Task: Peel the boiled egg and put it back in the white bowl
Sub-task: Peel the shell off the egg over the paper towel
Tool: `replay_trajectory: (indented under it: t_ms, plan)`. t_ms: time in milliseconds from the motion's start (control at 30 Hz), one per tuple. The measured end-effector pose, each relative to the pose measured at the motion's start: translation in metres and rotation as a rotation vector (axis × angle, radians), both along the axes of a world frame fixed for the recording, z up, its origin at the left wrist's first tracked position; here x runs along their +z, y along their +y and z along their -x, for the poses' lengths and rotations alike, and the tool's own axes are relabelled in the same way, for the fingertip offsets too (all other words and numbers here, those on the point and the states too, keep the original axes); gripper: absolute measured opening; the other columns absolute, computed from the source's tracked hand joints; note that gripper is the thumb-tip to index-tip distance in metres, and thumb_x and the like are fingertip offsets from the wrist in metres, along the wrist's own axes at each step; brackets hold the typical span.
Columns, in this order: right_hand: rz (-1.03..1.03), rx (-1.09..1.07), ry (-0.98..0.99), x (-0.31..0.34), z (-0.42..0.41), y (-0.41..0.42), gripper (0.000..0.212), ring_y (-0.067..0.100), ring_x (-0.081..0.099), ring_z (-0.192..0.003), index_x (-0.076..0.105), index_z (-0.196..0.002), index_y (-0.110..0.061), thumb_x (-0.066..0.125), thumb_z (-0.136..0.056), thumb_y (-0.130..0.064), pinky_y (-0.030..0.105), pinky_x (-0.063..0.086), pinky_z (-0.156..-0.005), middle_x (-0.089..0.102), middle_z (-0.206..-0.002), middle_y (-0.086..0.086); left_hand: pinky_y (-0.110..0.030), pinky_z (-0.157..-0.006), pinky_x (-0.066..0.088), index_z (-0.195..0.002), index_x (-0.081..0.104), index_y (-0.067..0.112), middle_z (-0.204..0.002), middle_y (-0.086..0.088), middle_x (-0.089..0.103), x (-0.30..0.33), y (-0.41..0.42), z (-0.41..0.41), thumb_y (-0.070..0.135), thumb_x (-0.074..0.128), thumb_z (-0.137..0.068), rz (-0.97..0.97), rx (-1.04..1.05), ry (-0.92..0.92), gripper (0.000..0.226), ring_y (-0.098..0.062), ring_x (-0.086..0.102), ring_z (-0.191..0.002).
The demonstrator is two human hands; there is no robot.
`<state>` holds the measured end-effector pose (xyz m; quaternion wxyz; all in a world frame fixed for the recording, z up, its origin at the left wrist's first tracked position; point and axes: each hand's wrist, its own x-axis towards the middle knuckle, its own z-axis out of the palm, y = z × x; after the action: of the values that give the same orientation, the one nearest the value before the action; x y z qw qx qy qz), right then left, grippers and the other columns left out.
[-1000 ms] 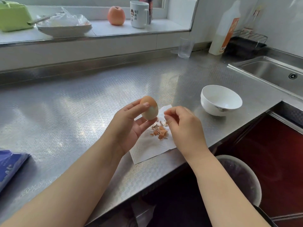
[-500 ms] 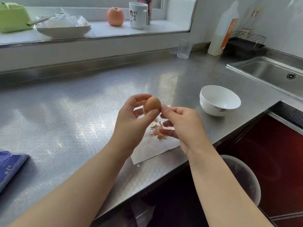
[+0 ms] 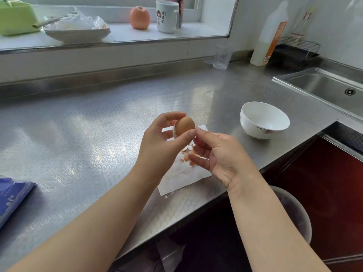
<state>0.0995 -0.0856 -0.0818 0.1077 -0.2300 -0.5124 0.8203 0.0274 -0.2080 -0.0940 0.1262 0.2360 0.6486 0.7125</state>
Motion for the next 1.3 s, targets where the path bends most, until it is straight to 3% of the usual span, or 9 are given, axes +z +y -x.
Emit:
replay_trajectory:
  t_ms: [167, 300, 533, 700, 833, 900, 1000, 1167, 1300]
  plan:
    - [-0.176, 0.045, 0.02, 0.001, -0.001, -0.001, 0.019, 0.008, 0.064, -0.06, 0.069, -0.089, -0.001, 0.066, -0.09, -0.02, 0.028, 0.058, -0.053, 0.069, -0.065, -0.004, -0.043, -0.089, 0.059, -0.107, 0.071, 0.028, -0.113, -0.003, 0.069, -0.002, -0.001, 0.003, 0.018, 0.08, -0.079, -0.023, -0.037, -0.085, 0.032, -0.02, 0.075, -0.092]
    - [-0.295, 0.035, 0.027, 0.001, -0.001, 0.002, 0.019, 0.009, 0.067, -0.061, 0.065, -0.095, 0.002, 0.064, -0.092, -0.017, 0.03, 0.059, -0.053, 0.071, -0.068, -0.003, -0.041, -0.087, 0.059, -0.107, 0.073, 0.025, -0.112, -0.008, 0.071, -0.001, -0.001, 0.007, 0.018, 0.078, -0.077, -0.067, -0.091, -0.186, 0.031, -0.024, 0.075, -0.094]
    - [-0.663, -0.061, -0.065, -0.01, -0.005, 0.018, 0.01, 0.007, 0.064, -0.055, 0.065, -0.078, -0.016, 0.07, -0.086, -0.016, 0.024, 0.053, -0.051, 0.07, -0.063, -0.003, -0.029, -0.078, 0.058, -0.11, 0.073, 0.022, -0.106, -0.004, 0.074, 0.002, -0.003, 0.011, 0.019, 0.075, -0.077, -0.138, -0.169, -0.32, 0.033, -0.018, 0.073, -0.093]
    - [-0.979, -0.006, -0.173, -0.018, -0.006, 0.023, 0.01, 0.0, 0.064, -0.078, 0.073, -0.09, -0.033, 0.068, -0.086, -0.024, 0.027, 0.053, -0.073, 0.071, -0.08, -0.015, -0.031, -0.078, 0.058, -0.118, 0.067, 0.023, -0.109, -0.009, 0.071, 0.003, -0.004, 0.012, 0.009, 0.068, -0.089, -0.198, -0.169, -0.372, 0.032, -0.025, 0.071, -0.096]
    - [-1.096, -0.269, 0.078, -0.006, -0.006, 0.017, 0.006, -0.004, 0.063, -0.078, 0.071, -0.088, -0.034, 0.065, -0.087, -0.035, 0.009, 0.046, -0.068, 0.07, -0.081, -0.019, -0.03, -0.076, 0.058, -0.111, 0.068, 0.02, -0.103, -0.01, 0.071, 0.004, -0.005, 0.012, 0.009, 0.066, -0.091, -0.203, -0.171, -0.395, 0.023, -0.027, 0.07, -0.092]
    - [-1.124, -0.23, 0.188, -0.002, -0.005, 0.013, 0.015, -0.002, 0.063, -0.084, 0.069, -0.1, -0.032, 0.066, -0.087, -0.036, 0.008, 0.046, -0.071, 0.068, -0.091, -0.016, -0.029, -0.075, 0.058, -0.112, 0.068, 0.017, -0.099, -0.006, 0.074, 0.003, -0.005, 0.012, 0.01, 0.065, -0.091, -0.204, -0.192, -0.398, 0.023, -0.024, 0.071, -0.09]
    - [-1.174, -0.149, 0.193, -0.002, -0.002, 0.008, 0.021, 0.003, 0.063, -0.086, 0.069, -0.104, -0.029, 0.071, -0.084, -0.034, 0.014, 0.049, -0.073, 0.065, -0.096, -0.014, -0.028, -0.074, 0.058, -0.112, 0.066, 0.015, -0.1, -0.007, 0.076, 0.003, -0.005, 0.012, 0.01, 0.064, -0.091, -0.213, -0.235, -0.398, 0.021, -0.02, 0.072, -0.088]
    - [-1.241, -0.22, 0.267, -0.005, -0.001, 0.004, 0.014, 0.009, 0.064, -0.084, 0.073, -0.097, -0.019, 0.068, -0.087, -0.026, 0.026, 0.053, -0.074, 0.068, -0.089, -0.007, -0.029, -0.074, 0.059, -0.108, 0.068, 0.015, -0.097, -0.008, 0.076, 0.002, -0.004, 0.013, 0.022, 0.077, -0.077, -0.199, -0.234, -0.377, 0.033, -0.021, 0.072, -0.088]
    - [-1.531, -0.275, 0.331, -0.006, -0.001, 0.004, 0.015, 0.019, 0.062, -0.078, 0.072, -0.094, -0.008, 0.064, -0.092, -0.02, 0.037, 0.051, -0.07, 0.067, -0.084, 0.004, -0.028, -0.073, 0.058, -0.115, 0.068, 0.011, -0.1, -0.008, 0.076, 0.002, -0.004, 0.014, 0.023, 0.077, -0.078, -0.195, -0.231, -0.386, 0.04, -0.02, 0.072, -0.088]
